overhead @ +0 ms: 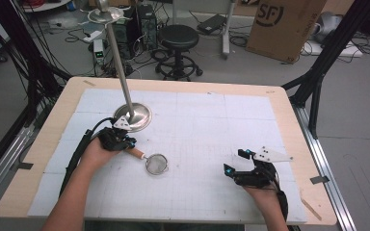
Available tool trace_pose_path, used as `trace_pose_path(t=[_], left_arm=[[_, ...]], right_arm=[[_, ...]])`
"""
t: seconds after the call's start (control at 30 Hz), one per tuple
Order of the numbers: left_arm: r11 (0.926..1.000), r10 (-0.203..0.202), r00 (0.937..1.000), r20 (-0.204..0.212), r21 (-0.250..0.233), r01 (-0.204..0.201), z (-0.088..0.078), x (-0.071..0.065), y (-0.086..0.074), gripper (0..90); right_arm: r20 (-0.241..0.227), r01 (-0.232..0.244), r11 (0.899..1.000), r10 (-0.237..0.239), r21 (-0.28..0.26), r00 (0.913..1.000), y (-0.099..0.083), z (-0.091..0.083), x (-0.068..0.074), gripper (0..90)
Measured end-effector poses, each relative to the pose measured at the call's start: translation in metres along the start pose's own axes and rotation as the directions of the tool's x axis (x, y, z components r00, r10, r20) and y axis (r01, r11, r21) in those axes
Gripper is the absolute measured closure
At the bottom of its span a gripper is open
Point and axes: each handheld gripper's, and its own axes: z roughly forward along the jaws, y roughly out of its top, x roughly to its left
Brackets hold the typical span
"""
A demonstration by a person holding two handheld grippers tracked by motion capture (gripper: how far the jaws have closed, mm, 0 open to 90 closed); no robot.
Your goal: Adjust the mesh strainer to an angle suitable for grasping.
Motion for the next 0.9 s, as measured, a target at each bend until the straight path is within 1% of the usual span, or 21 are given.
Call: trace_pose_path(t=[0.03, 0.07, 0.1, 0.13, 0.27, 0.3, 0.33, 0.37, 0.4, 0.53, 0.6, 0.7, 0.73, 0.77, 0.9], left_arm=[[0.9999, 0.014, 0.9999, 0.001, 0.001, -0.014, -0.003, -0.003, 0.000, 85.2], [0.9999, 0.014, 0.9999, 0.001, 0.001, -0.014, -0.003, -0.003, 0.000, 85.3], [0.9997, 0.024, 0.9997, 0.005, -0.005, -0.024, -0.006, -0.007, 0.001, 85.3], [0.9997, 0.024, 0.9997, 0.005, -0.005, -0.024, -0.006, -0.007, 0.001, 85.5], [0.9985, 0.055, 0.9985, 0.010, -0.005, -0.055, -0.012, -0.010, 0.001, 85.8], [0.9985, 0.055, 0.9985, 0.008, -0.005, -0.055, -0.013, -0.011, 0.000, 85.9], [0.9987, 0.049, 0.9988, 0.003, -0.012, -0.049, -0.013, -0.011, 0.000, 85.9], [0.9986, 0.053, 0.9986, 0.001, -0.007, -0.053, -0.013, -0.010, -0.001, 85.9], [0.9991, 0.040, 0.9992, -0.006, -0.012, -0.040, -0.012, -0.008, -0.001, 85.9], [0.9999, 0.012, 0.9996, -0.024, 0.003, -0.012, -0.010, -0.001, -0.003, 86.4], [1.0000, -0.004, 0.9995, -0.032, 0.003, 0.004, -0.008, 0.000, -0.004, 87.1], [0.9998, 0.006, 0.9995, -0.032, 0.021, -0.006, -0.007, 0.001, -0.005, 87.6], [0.9998, -0.001, 0.9995, -0.030, 0.022, 0.002, -0.007, 0.000, -0.006, 88.0], [0.9998, 0.004, 0.9996, -0.028, 0.020, -0.004, -0.007, 0.000, -0.007, 88.6], [0.9998, -0.015, 0.9996, -0.023, 0.011, 0.016, -0.009, 0.000, -0.016, 89.0]], right_arm=[[0.000, 0.003, 1.000, -0.003, -0.002, 1.0000, 0.000, 0.000, 0.000, 14.5], [0.001, 0.000, 1.000, 0.000, -0.001, 1.0000, 0.000, 0.000, 0.000, 14.5], [0.002, -0.001, 1.000, 0.001, -0.002, 1.0000, 0.000, 0.000, 0.000, 14.5], [0.000, 0.001, 1.000, -0.001, -0.003, 1.0000, 0.000, 0.000, 0.000, 14.5], [-0.001, 0.004, 1.000, -0.004, -0.002, 1.0000, 0.000, 0.000, 0.000, 14.5], [-0.003, 0.001, 1.000, -0.001, 0.002, 1.0000, 0.000, 0.001, 0.001, 14.5], [-0.002, 0.002, 1.000, -0.002, 0.002, 1.0000, 0.000, 0.001, 0.001, 14.5], [-0.003, 0.003, 1.000, -0.003, 0.004, 1.0000, 0.000, 0.001, 0.001, 14.5], [-0.005, 0.003, 1.000, -0.003, 0.003, 1.0000, 0.000, 0.001, 0.001, 14.5], [-0.004, 0.004, 1.000, -0.004, 0.006, 1.0000, 0.000, 0.001, 0.002, 14.5], [-0.006, 0.001, 1.000, -0.001, 0.006, 1.0000, 0.000, 0.001, 0.001, 14.5], [-0.003, 0.003, 1.000, -0.003, 0.004, 1.0000, 0.000, 0.001, 0.001, 14.5], [-0.002, 0.002, 1.000, -0.002, 0.004, 1.0000, 0.000, 0.001, 0.001, 14.5], [-0.003, 0.002, 1.000, -0.002, 0.004, 1.0000, -0.001, 0.001, 0.001, 14.5], [-0.006, 0.003, 1.000, -0.003, 0.004, 1.0000, 0.000, 0.001, 0.000, 14.5]])
